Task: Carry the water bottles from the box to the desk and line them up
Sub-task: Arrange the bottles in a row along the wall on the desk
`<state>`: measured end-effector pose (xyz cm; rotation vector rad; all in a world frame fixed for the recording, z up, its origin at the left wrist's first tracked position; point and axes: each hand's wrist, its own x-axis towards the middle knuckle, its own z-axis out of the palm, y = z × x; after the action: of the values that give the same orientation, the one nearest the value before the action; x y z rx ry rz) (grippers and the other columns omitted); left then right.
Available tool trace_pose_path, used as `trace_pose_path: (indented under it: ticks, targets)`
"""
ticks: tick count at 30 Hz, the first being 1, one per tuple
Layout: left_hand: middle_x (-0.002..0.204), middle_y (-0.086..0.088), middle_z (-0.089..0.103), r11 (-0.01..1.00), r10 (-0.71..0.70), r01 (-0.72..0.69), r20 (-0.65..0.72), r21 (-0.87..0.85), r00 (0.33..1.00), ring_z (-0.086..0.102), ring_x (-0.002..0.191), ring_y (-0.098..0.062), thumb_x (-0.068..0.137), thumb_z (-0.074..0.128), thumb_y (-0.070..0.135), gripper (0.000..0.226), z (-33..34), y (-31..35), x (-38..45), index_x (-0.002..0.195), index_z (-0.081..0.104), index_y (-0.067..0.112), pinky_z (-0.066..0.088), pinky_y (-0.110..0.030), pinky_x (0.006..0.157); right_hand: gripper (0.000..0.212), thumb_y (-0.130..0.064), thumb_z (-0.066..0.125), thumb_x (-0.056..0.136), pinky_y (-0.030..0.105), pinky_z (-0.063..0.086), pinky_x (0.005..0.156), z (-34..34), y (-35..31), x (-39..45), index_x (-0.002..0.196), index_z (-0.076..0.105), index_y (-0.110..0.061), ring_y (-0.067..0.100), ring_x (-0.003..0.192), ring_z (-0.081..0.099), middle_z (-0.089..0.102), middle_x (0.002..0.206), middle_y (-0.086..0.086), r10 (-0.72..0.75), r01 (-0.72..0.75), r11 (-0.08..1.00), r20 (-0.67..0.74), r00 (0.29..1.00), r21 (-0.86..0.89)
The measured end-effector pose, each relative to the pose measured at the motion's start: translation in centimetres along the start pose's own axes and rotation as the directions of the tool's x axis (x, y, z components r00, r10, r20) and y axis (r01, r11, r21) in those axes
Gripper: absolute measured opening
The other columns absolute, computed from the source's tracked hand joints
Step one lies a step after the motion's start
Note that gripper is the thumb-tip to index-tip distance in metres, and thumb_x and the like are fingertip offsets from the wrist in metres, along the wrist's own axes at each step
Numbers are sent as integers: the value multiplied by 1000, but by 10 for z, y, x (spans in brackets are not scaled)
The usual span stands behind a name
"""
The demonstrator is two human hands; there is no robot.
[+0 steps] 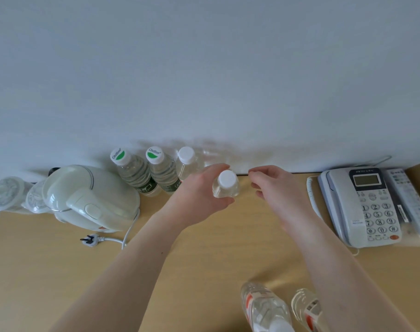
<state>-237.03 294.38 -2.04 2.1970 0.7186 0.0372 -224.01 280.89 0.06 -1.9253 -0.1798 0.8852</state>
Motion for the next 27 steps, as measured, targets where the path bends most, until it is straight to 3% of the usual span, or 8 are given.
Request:
trace_pose_path:
  ticks: [6, 9, 18, 23, 27]
  targets:
    - [118, 0, 67, 993, -63, 43, -180, -111, 982, 60, 106, -23, 81, 85, 22, 60, 23, 13, 1, 134, 58, 14, 44, -29, 85, 12, -35, 64, 84, 42, 56, 97, 4, -1, 8, 91, 74, -32, 6, 98, 69, 74, 90, -20, 13, -13, 1000, 7, 1000, 1]
    - [125, 0, 67, 986, -115, 82, -230, -148, 966, 60, 114, -22, 82, 84, 26, 65, 26, 18, 3, 140, 55, 17, 47, -32, 92, 14, -36, 64, 83, 41, 56, 97, 5, -1, 10, 91, 74, -32, 6, 98, 68, 73, 88, -25, 17, -17, 1000, 15, 1000, 0]
    - [137, 1, 61, 979, -181, 136, -342, -152, 922, 57, 123, -20, 85, 81, 28, 70, 35, 30, 13, 146, 50, 13, 40, -23, 88, 11, -31, 64, 86, 42, 55, 98, 9, -2, 13, 90, 75, -29, 5, 99, 69, 74, 88, -24, 19, -19, 1000, 23, 1000, 22]
    - [136, -1, 60, 977, -203, 163, -360, -138, 911, 58, 122, -23, 90, 76, 34, 64, 45, 31, 16, 145, 49, 13, 48, -38, 95, 11, -31, 65, 86, 42, 56, 98, 9, 0, 13, 90, 75, -29, 6, 98, 69, 75, 88, -22, 21, -22, 1000, 23, 1000, 21]
    - [150, -6, 49, 977, -210, 178, -366, -120, 907, 50, 135, -26, 93, 73, 35, 72, 49, 31, 18, 154, 38, 16, 44, -39, 102, 13, -35, 64, 85, 42, 56, 98, 5, 1, 13, 91, 74, -30, 7, 98, 69, 75, 92, -17, 34, -35, 999, 15, 999, 16]
